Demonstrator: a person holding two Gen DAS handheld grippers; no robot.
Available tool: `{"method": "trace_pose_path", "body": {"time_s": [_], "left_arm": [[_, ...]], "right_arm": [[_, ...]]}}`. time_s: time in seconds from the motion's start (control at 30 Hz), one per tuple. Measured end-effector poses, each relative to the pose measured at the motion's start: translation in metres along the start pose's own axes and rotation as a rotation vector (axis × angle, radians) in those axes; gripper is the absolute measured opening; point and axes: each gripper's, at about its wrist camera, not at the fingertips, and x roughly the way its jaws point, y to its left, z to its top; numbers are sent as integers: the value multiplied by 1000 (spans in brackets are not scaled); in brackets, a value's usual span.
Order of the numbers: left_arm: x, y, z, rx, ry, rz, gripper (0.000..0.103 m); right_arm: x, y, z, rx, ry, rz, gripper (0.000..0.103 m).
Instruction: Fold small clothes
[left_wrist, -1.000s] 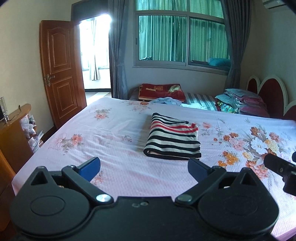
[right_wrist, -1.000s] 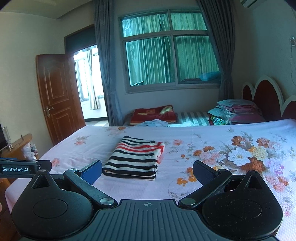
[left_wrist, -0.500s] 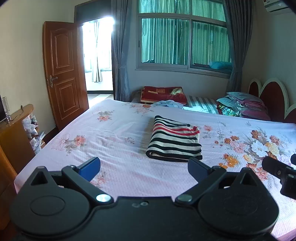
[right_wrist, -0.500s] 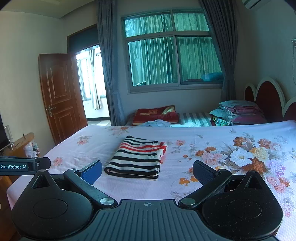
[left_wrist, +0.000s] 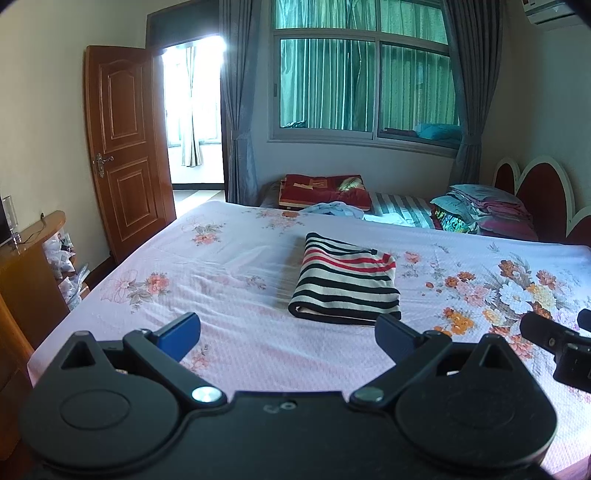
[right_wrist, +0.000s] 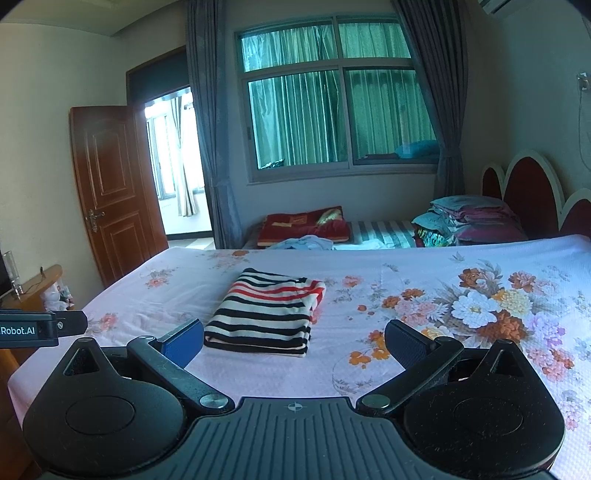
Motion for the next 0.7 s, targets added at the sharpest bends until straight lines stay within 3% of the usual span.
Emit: {"method": "trace_pose_path", "body": {"time_s": [0.7], "left_arm": [[3, 2, 2, -9, 7, 11, 101]], "right_arm": [[5, 0, -1, -3, 11, 10, 103]]}}
